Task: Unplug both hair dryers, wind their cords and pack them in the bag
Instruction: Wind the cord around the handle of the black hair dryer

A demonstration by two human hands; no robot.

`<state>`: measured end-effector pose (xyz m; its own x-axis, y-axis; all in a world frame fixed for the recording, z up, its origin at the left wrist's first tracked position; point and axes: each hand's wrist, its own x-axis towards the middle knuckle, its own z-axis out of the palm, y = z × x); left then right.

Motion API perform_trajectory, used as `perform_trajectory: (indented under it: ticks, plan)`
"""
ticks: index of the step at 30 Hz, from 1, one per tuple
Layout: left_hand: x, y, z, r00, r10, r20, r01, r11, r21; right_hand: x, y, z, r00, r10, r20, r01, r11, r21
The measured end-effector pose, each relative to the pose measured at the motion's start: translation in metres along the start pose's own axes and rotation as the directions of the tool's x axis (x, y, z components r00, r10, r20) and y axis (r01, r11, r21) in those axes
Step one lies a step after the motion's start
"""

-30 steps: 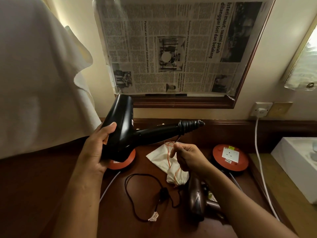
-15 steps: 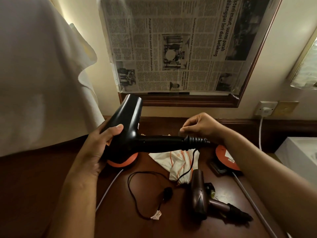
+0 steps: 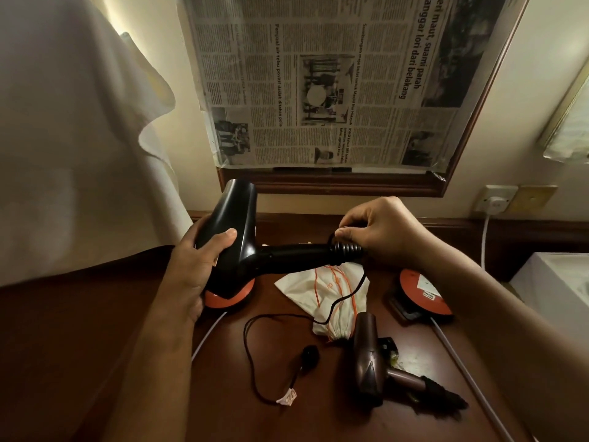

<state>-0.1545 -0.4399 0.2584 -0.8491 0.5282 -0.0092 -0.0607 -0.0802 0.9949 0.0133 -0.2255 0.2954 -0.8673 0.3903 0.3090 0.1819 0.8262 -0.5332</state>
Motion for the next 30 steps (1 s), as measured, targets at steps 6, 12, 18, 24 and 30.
perform_trajectory:
  ticks: [6,12,18,24,30]
  plan:
    - [0.005,-0.009,0.004,0.996,-0.018,-0.091,0.012,0.998,-0.067,-0.015,-0.006,0.010,0.999,0.018,-0.043,-0.019,1.000,-0.024]
    - [0.012,-0.008,0.008,0.984,-0.019,-0.180,-0.013,0.984,-0.178,-0.029,-0.015,0.032,0.976,0.198,-0.093,-0.176,0.963,0.203]
    - [0.019,0.001,0.009,0.986,-0.017,-0.163,-0.021,0.973,-0.229,-0.035,-0.023,0.045,0.943,0.328,0.055,-0.267,0.648,0.713]
    - [0.020,0.010,0.011,0.992,-0.037,-0.120,0.001,0.958,-0.288,-0.035,-0.015,0.050,0.932,0.225,0.283,-0.346,0.332,0.877]
    - [0.019,0.018,0.012,0.996,-0.049,-0.073,0.022,0.941,-0.337,-0.037,-0.008,0.064,0.957,0.017,0.288,-0.289,0.074,0.955]
